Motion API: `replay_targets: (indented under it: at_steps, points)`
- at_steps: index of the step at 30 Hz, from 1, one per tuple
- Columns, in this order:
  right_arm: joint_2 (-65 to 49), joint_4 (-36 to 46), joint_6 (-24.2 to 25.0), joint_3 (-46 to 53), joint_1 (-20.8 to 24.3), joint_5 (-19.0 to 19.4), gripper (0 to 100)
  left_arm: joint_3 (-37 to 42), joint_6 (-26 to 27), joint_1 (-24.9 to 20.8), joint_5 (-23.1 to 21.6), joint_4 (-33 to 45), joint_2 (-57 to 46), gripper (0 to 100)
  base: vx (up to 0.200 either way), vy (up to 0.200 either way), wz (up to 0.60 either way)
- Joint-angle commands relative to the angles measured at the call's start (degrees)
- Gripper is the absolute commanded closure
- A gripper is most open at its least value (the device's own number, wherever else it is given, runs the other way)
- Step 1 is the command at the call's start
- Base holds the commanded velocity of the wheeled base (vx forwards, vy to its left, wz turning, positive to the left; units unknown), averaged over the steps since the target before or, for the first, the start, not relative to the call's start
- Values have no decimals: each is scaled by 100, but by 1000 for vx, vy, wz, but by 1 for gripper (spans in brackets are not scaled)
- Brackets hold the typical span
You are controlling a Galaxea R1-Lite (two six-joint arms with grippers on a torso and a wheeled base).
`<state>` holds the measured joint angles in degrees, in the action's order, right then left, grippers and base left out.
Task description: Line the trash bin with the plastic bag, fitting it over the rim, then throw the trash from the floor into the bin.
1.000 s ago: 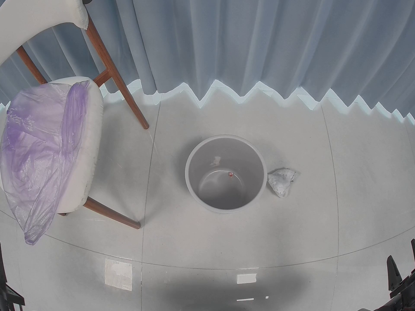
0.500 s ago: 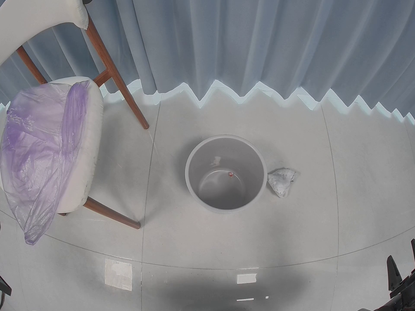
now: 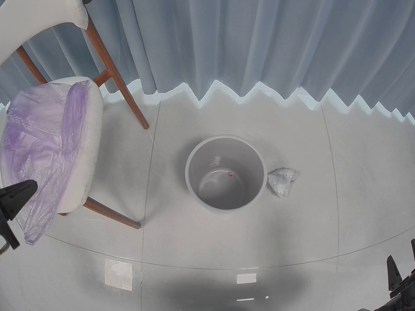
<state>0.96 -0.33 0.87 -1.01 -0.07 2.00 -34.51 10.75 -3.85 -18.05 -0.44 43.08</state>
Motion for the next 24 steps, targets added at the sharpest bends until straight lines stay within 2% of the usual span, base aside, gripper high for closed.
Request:
replay_targets:
  at_steps: [1, 7, 8, 11, 16, 20, 24]
  points:
    - [-96, -2, 1, 101, -1, 2, 0, -478, 6, -1, 144, -88, 1290, 0, 0, 0, 0]
    - [-96, -2, 1, 101, -1, 2, 0, -513, 50, -125, 733, -519, 1888, 0, 0, 0, 0]
    - [-96, -2, 1, 101, -1, 2, 0, -530, 41, -212, 988, -607, 2073, 0, 0, 0, 0]
    - [-96, -2, 1, 101, -1, 2, 0, -565, 15, -335, 1296, -782, 2372, 0, 0, 0, 0]
    - [-96, -2, 1, 101, -1, 2, 0, -565, 23, -432, 1533, -1090, 2741, 0, 0, 0, 0]
    - [-96, -2, 1, 101, -1, 2, 0, -530, 6, -564, 2087, -1775, 3259, 0, 0, 0, 0]
    - [-96, -2, 1, 101, -1, 2, 0, -478, 6, -555, 2306, -2276, 3558, 0, 0, 0, 0]
